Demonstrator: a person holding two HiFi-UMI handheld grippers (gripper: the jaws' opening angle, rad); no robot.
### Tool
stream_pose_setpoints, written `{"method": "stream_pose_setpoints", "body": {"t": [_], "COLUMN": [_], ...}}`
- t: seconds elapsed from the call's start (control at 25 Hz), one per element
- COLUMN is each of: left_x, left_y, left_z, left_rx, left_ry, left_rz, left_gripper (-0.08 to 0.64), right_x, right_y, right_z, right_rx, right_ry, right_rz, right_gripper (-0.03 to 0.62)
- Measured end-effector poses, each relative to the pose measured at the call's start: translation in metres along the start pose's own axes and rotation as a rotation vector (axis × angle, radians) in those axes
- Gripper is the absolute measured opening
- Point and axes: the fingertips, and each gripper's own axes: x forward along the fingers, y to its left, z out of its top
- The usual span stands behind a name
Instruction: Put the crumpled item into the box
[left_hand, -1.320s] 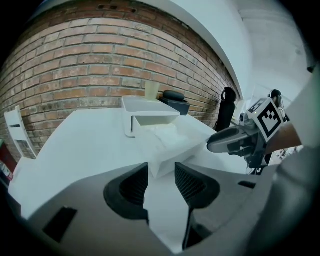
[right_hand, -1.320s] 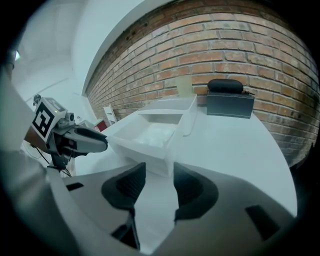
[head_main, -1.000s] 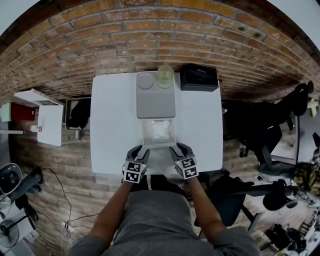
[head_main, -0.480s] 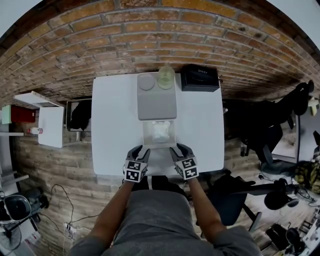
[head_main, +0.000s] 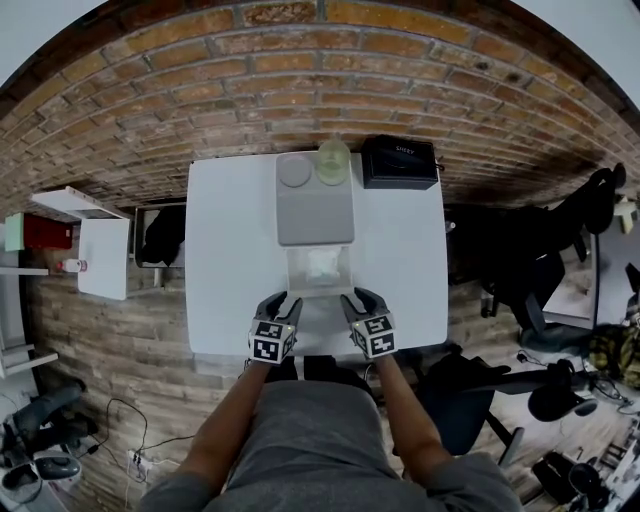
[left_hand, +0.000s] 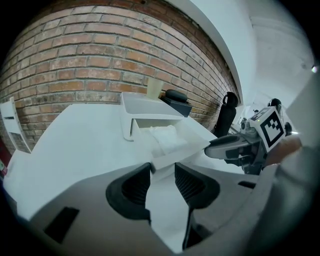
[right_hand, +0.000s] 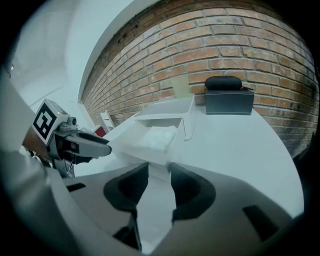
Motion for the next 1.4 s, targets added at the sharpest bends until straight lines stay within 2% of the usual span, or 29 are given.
{"method": "stream_pose_setpoints", "body": {"t": [0.72,1.4], "left_x": [0.008,0.017], "left_y": [0.011,0.022], "left_z": [0.013,0.027], "left_rx": [0.000,-0.032], "left_ry": [0.029,0.007], "left_rz": [-0.003,-0.011], "left_gripper": [0.153,0.153], "right_x": [0.011,0.023], "right_y": [-0.004,-0.011], "right_z": [0.012,0.024], "right_rx": [0.002,0.007], "right_ry": [0.012,0.010], "right_rz": [0.000,-0.030], "right_gripper": [0.146,0.147]}}
